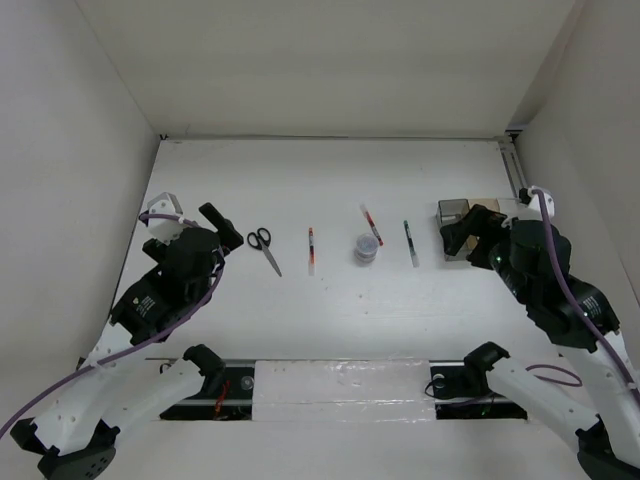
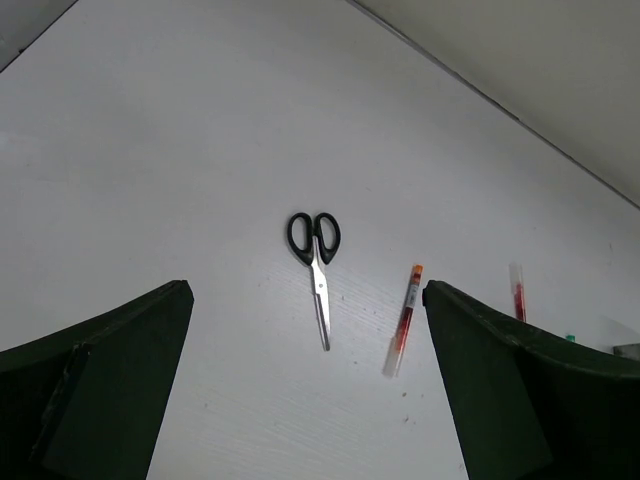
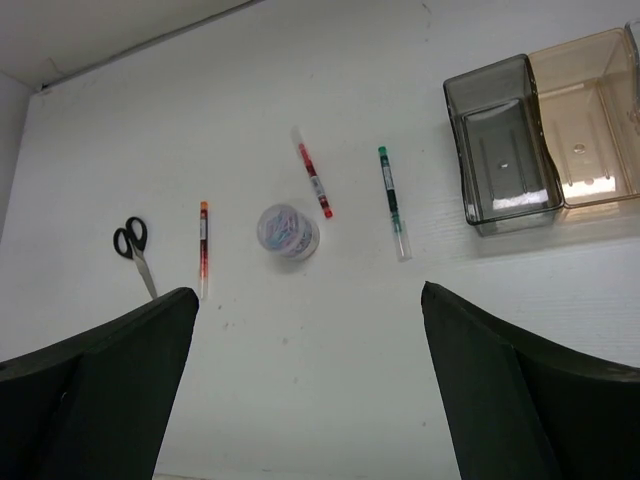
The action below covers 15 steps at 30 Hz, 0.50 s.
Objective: Sort the stationery into containers
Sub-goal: Pick up the stationery from the center of the board.
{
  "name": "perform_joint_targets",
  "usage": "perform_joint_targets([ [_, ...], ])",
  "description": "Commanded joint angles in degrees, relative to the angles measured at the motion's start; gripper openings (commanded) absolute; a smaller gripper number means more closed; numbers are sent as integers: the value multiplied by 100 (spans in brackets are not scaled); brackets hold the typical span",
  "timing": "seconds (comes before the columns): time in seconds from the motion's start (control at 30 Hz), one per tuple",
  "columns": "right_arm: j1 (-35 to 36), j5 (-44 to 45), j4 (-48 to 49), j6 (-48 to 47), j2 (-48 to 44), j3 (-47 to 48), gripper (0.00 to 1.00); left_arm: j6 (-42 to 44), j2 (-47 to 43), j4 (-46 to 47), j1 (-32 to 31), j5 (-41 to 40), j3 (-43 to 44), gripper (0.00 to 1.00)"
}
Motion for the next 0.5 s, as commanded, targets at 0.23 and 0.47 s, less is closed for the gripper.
perform_joint_targets([
  [0.23, 43, -537, 598, -160, -141, -25, 100, -68, -43, 4, 16, -181, -27, 100],
  [0.47, 393, -1295, 1669, 288, 1061, -737, 100, -16, -43, 65, 16, -67, -27, 100],
])
